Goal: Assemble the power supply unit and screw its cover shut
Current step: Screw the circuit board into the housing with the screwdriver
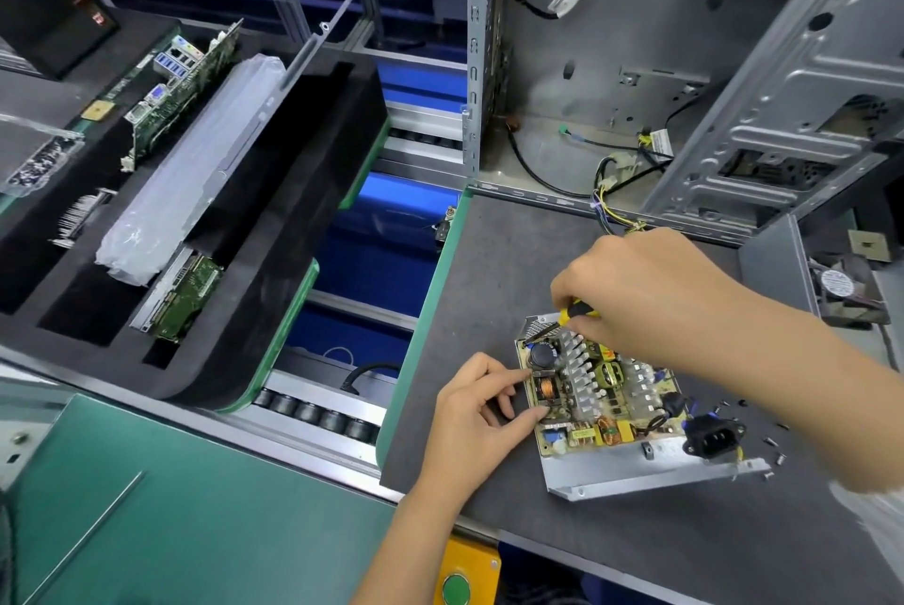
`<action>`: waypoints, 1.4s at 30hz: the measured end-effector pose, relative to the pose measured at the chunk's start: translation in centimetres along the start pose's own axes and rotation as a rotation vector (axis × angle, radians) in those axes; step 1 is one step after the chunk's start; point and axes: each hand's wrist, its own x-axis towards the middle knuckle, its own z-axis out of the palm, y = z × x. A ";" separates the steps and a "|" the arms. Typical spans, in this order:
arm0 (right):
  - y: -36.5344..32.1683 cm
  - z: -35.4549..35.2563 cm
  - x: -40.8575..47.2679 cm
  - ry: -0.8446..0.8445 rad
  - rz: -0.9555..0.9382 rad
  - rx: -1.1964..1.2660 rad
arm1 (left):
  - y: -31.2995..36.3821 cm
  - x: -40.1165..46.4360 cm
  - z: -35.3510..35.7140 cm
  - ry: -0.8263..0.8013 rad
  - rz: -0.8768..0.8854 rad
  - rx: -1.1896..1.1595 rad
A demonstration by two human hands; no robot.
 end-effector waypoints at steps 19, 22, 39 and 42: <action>-0.4 1.1 -0.6 -0.011 -0.016 -0.074 | 0.2 -0.1 0.0 -0.022 0.001 -0.021; -0.3 1.0 -0.6 -0.010 -0.013 -0.067 | 0.3 -0.1 0.0 -0.025 -0.002 -0.031; 0.1 1.3 -0.5 0.020 -0.025 -0.025 | 0.3 -0.1 -0.1 -0.039 0.004 -0.051; 0.0 1.5 -0.5 0.019 -0.027 -0.027 | 0.2 -0.2 -0.1 -0.039 0.004 -0.050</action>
